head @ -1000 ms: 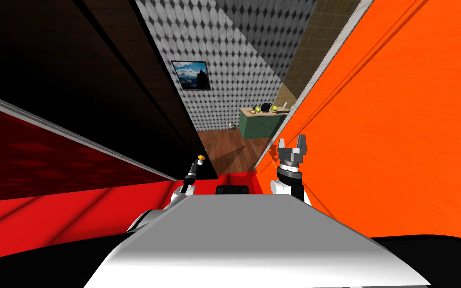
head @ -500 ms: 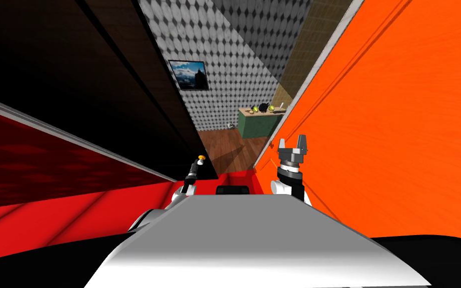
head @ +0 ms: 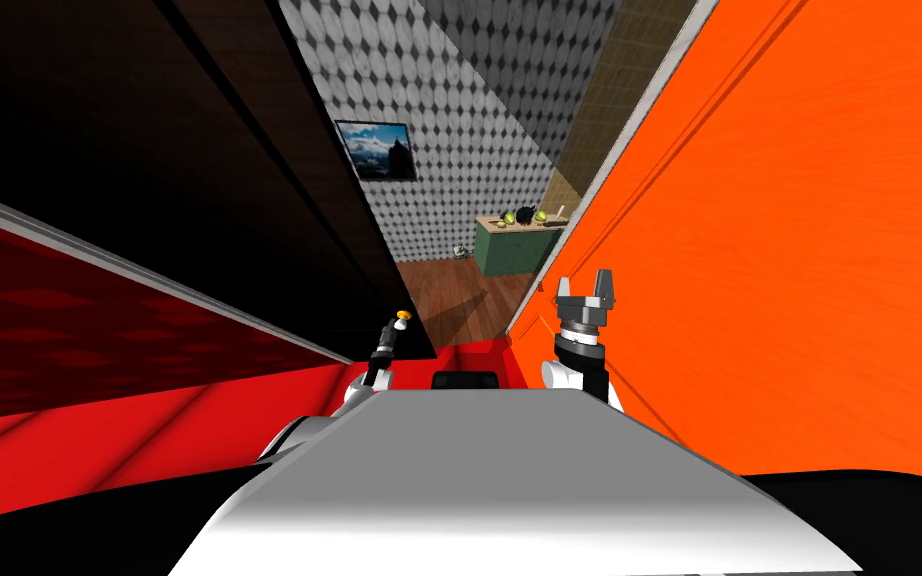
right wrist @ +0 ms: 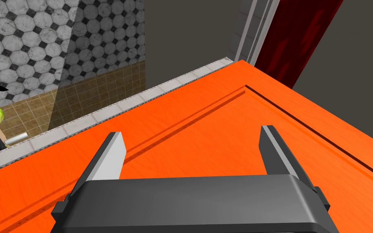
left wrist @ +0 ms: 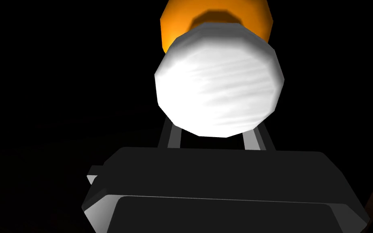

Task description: Pull the door open

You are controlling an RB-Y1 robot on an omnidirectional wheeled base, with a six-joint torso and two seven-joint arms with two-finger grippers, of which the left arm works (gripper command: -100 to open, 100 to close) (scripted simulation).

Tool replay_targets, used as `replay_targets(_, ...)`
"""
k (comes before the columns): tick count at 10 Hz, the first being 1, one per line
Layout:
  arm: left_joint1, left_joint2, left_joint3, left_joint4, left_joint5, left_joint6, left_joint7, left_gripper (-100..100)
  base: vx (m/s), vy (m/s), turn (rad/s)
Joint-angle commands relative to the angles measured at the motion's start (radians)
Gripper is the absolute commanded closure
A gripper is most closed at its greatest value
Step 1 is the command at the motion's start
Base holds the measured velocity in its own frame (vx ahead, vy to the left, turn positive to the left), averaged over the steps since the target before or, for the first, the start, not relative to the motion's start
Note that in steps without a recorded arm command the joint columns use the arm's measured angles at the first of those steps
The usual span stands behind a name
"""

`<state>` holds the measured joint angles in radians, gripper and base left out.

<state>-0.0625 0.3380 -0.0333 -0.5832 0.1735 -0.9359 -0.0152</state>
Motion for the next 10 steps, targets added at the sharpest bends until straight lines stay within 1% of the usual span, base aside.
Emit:
replay_targets(1, 0.010, -0.021, -0.016, -0.030, 0.000, 0.007, 0.021, 100, -0.033, 0.021, -0.050)
replay_targets(2, 0.010, -0.023, -0.020, -0.033, 0.014, 0.010, 0.063, 100, -0.045, 0.025, -0.060)
replay_targets(3, 0.009, -0.024, -0.023, -0.035, 0.028, 0.014, 0.088, 100, -0.076, 0.044, -0.135)
replay_targets(4, 0.009, -0.024, -0.023, -0.035, 0.028, 0.014, 0.104, 100, -0.062, 0.034, -0.056)
replay_targets(5, 0.009, -0.025, -0.027, -0.037, 0.042, 0.017, 0.139, 100, -0.050, 0.018, -0.056)
replay_targets(6, 0.009, -0.025, -0.027, -0.037, 0.042, 0.017, 0.146, 100, -0.035, 0.017, -0.044)
replay_targets(7, 0.008, -0.027, -0.030, -0.039, 0.056, 0.020, 0.186, 100, -0.046, 0.025, -0.067)
replay_targets(8, 0.008, -0.027, -0.030, -0.039, 0.056, 0.020, 0.187, 100, -0.043, 0.022, -0.052)
replay_targets(10, 0.008, -0.027, -0.030, -0.039, 0.056, 0.020, 0.187, 100, -0.005, 0.004, 0.016)
